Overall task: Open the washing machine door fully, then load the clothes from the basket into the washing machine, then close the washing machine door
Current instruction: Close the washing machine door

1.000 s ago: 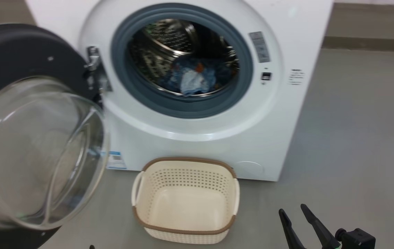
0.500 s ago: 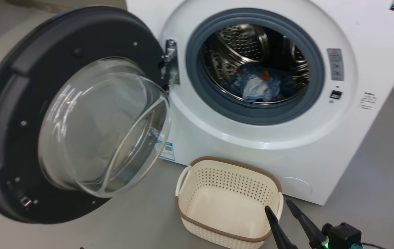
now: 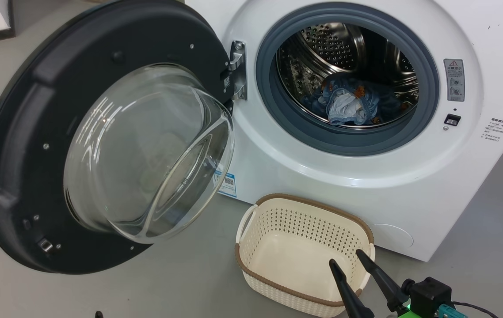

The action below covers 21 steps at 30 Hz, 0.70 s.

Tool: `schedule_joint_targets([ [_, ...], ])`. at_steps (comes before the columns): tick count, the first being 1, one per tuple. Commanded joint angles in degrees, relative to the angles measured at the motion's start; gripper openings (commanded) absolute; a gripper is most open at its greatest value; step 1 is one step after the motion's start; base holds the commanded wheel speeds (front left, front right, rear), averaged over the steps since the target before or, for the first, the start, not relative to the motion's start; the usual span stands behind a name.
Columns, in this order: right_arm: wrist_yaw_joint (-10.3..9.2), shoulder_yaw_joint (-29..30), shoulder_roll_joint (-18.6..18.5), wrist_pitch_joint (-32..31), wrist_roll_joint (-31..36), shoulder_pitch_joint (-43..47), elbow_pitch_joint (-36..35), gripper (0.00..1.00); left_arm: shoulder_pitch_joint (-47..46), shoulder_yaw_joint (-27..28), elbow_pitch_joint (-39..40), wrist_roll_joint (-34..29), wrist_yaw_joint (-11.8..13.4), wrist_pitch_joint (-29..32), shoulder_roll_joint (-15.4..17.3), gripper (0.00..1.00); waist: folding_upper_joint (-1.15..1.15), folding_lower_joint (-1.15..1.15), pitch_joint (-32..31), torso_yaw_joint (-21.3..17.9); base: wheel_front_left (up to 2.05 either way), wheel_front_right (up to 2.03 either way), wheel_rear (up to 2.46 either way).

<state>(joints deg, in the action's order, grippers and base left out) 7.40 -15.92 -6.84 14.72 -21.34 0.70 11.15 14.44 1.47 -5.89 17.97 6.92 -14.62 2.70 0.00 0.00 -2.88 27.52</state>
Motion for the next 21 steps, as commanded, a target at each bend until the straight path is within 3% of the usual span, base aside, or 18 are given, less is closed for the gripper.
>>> schedule_joint_targets([
  [1,0.09,-1.4,-0.3,0.3,-0.8,-2.9,-1.0,1.00,-0.7,2.1,1.8,0.2,0.7,-0.4,0.2,1.00,0.00,0.00,0.0,0.0,0.00,0.00,0.00],
  [3,0.09,-1.6,-0.2,0.3,-0.9,-3.0,-0.9,1.00,-0.6,2.2,1.8,0.5,0.8,-0.4,0.2,0.30,0.00,0.00,0.0,0.0,0.00,0.00,0.00],
  [4,0.09,-1.6,-0.2,0.3,-0.9,-3.0,-0.9,1.00,-0.5,2.2,1.8,0.7,0.8,-0.4,0.2,0.00,0.00,0.00,0.0,0.0,0.00,0.00,0.00],
  [13,0.09,-1.5,0.0,0.3,-1.1,-2.5,-1.0,1.00,-0.9,4.8,3.4,5.5,0.9,-0.4,0.2,0.00,0.00,0.00,0.0,0.0,0.00,0.00,0.00],
  [17,0.09,-1.3,0.1,0.3,-1.1,-2.1,-1.1,1.00,-2.2,10.0,4.2,19.9,0.1,-0.4,0.2,0.00,0.00,0.00,0.2,0.2,0.00,0.00,0.00],
  [21,0.09,-1.1,0.2,0.3,-1.0,-2.0,-1.1,1.00,-4.3,17.0,4.8,28.7,-1.6,-0.4,0.2,0.00,0.00,0.00,0.3,0.4,0.00,0.00,0.00],
])
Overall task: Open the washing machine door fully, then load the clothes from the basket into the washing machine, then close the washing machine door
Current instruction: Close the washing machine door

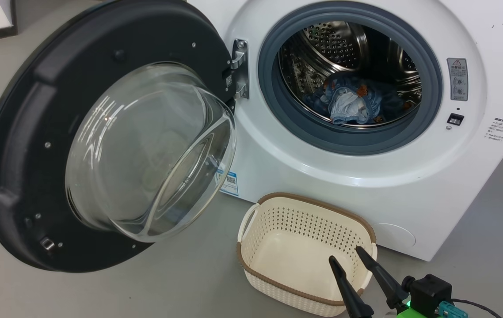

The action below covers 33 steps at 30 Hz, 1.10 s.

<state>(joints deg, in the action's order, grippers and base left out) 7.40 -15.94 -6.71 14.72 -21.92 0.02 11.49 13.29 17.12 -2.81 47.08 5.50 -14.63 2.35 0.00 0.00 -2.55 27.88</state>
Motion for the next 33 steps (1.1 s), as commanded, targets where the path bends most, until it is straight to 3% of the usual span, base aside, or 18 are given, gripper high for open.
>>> schedule_joint_targets([
  [1,0.09,-1.1,0.1,0.3,-0.4,-1.2,-1.4,1.00,-3.8,3.2,1.8,2.0,-0.7,-0.4,0.5,0.00,0.00,0.00,0.1,0.0,0.00,0.00,0.00],
  [6,0.09,-0.8,0.3,0.3,-0.4,-0.8,-1.4,1.00,-9.1,11.9,0.2,14.7,-3.7,0.0,0.8,0.00,0.00,0.00,0.5,0.3,0.00,0.00,0.00],
  [11,0.09,-0.6,0.0,0.3,-0.5,-0.2,-1.2,1.00,-16.3,17.0,-3.9,23.2,-3.9,4.7,6.9,0.00,0.00,0.00,1.2,0.7,0.00,0.00,0.00],
  [20,0.09,1.6,-0.3,0.3,0.3,2.1,-1.8,1.00,-29.9,18.4,-14.2,31.4,-3.1,14.0,17.2,0.00,0.00,0.00,3.8,1.5,0.00,0.00,0.00],
  [27,0.09,2.2,-0.9,0.3,1.1,2.1,-2.3,1.00,-38.7,19.7,-23.2,36.8,-2.1,18.0,20.7,0.00,0.00,0.00,7.0,0.6,0.00,0.00,0.00],
  [33,0.09,1.9,-2.1,0.3,1.2,0.9,-2.0,1.00,-44.2,19.3,-28.6,39.9,-4.0,21.9,22.1,0.00,0.00,0.00,9.3,-0.9,0.00,0.00,0.00],
])
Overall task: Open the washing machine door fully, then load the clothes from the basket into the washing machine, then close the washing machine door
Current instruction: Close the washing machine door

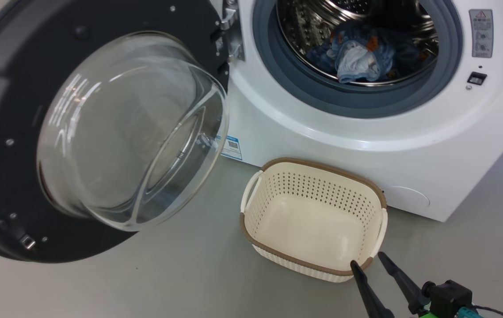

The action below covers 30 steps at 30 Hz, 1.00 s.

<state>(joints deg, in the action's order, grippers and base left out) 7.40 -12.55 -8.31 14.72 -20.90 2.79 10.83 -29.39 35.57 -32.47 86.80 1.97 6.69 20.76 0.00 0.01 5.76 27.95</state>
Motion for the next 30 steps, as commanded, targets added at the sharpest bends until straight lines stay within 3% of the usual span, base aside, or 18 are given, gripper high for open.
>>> schedule_joint_targets([
  [1,0.09,-1.6,-0.8,0.3,0.2,-2.1,-1.2,1.00,-2.0,0.7,0.5,0.6,-0.9,1.3,3.8,0.00,0.00,-0.01,1.1,-1.2,0.00,0.00,0.00],
  [12,0.09,-1.8,-1.9,0.3,-0.1,-2.2,-1.1,1.00,-2.0,-1.1,-2.4,4.5,-2.6,12.4,4.8,0.00,0.00,-0.01,1.1,-3.4,0.00,0.00,0.00],
  [30,0.09,-2.3,-2.2,0.3,-0.4,-1.7,-0.8,1.00,-0.8,-5.6,-6.9,8.8,-6.2,31.2,5.3,0.00,0.00,-0.01,-0.5,-3.1,0.00,0.00,0.00],
])
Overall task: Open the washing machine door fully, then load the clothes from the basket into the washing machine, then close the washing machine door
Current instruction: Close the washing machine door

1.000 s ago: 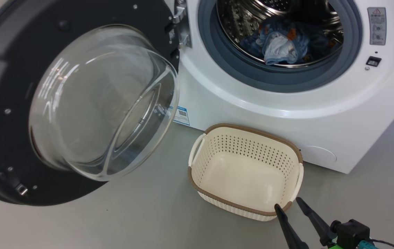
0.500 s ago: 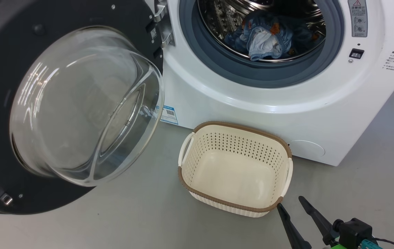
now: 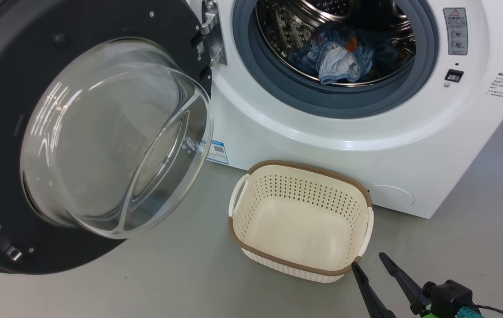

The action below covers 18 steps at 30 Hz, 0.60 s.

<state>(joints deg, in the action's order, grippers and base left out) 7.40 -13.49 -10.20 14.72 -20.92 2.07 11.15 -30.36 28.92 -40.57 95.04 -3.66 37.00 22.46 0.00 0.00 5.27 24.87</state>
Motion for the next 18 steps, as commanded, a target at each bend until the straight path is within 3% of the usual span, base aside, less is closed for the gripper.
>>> schedule_joint_targets([
  [1,0.09,-1.3,-0.3,0.3,-0.4,-0.9,-1.1,1.00,0.2,1.0,1.2,0.7,-0.6,1.5,3.6,0.00,0.00,0.00,-0.1,0.0,0.00,0.00,0.00],
  [11,0.09,-1.0,0.4,0.3,-0.4,-0.8,-1.1,1.00,2.2,0.1,3.7,2.8,0.5,7.7,2.1,0.00,0.00,0.00,-0.9,0.0,0.00,0.00,0.00],
  [18,0.09,-0.5,1.5,0.3,-0.2,-0.4,-1.3,1.00,7.7,-0.2,13.9,4.9,3.4,12.1,-1.1,0.00,0.00,0.00,-1.6,-0.2,0.00,0.00,0.00],
])
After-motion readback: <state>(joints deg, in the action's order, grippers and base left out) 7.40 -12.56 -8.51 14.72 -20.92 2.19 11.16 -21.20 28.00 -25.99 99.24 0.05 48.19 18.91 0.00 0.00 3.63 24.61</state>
